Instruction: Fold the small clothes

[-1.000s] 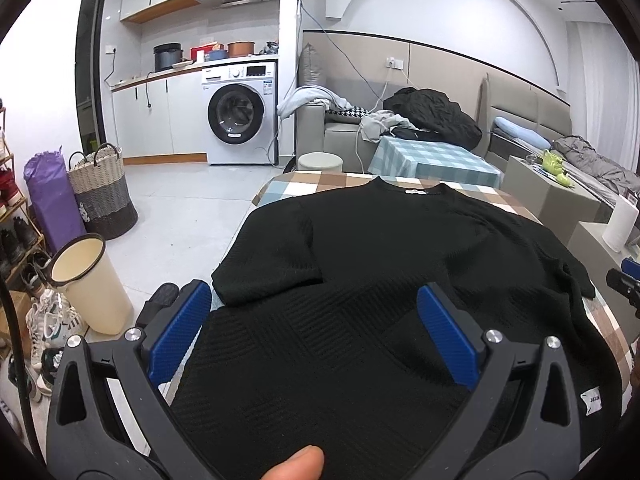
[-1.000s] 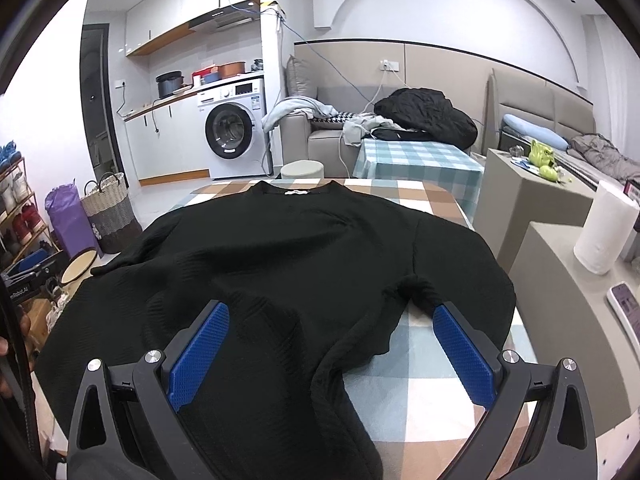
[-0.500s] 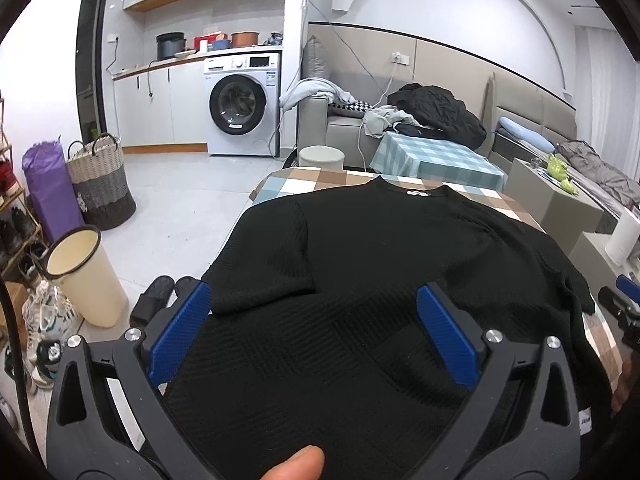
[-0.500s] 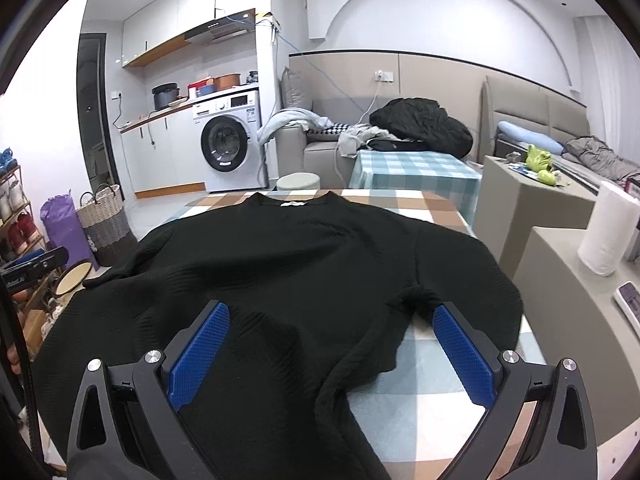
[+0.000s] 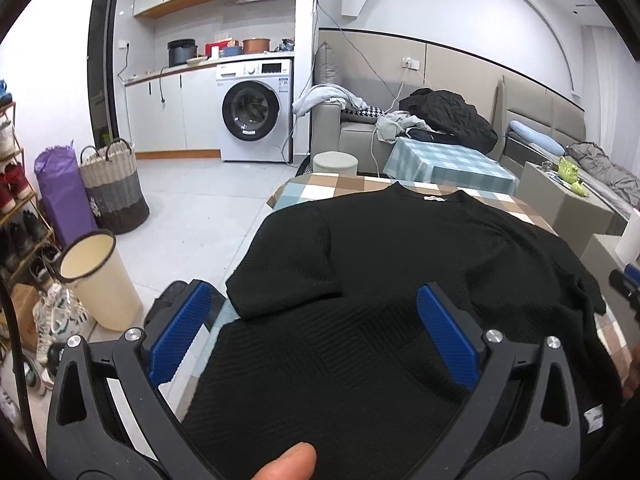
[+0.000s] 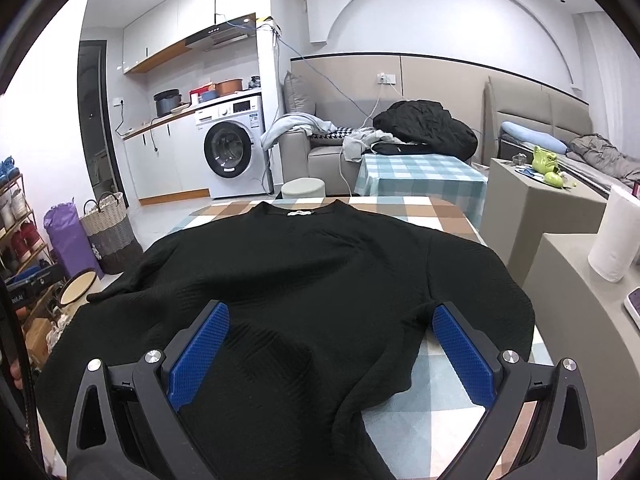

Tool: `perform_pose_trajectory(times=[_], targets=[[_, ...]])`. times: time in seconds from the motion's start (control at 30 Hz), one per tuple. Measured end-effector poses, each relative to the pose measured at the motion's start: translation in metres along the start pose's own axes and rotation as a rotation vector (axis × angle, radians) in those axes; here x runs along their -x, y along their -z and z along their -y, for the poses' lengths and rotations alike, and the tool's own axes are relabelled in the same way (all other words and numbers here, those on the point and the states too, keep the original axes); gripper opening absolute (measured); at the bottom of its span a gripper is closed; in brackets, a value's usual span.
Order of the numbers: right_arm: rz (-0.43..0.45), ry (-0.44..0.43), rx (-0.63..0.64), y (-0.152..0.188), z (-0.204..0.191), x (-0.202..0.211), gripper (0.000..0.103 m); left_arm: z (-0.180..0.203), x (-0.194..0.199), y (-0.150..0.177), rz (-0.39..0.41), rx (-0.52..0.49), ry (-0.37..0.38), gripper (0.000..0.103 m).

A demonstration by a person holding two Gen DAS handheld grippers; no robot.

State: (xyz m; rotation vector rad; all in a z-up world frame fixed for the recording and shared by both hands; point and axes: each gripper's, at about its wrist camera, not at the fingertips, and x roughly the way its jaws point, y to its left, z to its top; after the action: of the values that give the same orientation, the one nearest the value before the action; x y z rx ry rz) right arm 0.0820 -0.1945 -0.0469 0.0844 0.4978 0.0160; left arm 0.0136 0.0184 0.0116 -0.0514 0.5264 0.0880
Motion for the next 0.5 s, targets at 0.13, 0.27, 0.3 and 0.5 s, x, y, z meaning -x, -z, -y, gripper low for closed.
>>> perform_pose_trajectory(times=[0.13,0.27,0.3,0.5], targets=[[0.017,0.016,-0.012,0.001,0.003,0.007,0.103,-0.001,0.0,0.003,-0.004,-0.013,-0.001,0.102],[0.052,0.051,0.004,0.006,0.007,0.02,0.103,0.006,-0.006,0.005,-0.02,-0.042,0.004,0.102],[0.054,0.065,0.011,0.006,0.008,0.022,0.103,0.007,-0.008,0.005,-0.023,-0.045,0.008,0.102],[0.043,0.057,0.007,0.005,0.014,0.029,0.103,0.013,-0.018,0.002,-0.029,-0.047,0.037,0.102]])
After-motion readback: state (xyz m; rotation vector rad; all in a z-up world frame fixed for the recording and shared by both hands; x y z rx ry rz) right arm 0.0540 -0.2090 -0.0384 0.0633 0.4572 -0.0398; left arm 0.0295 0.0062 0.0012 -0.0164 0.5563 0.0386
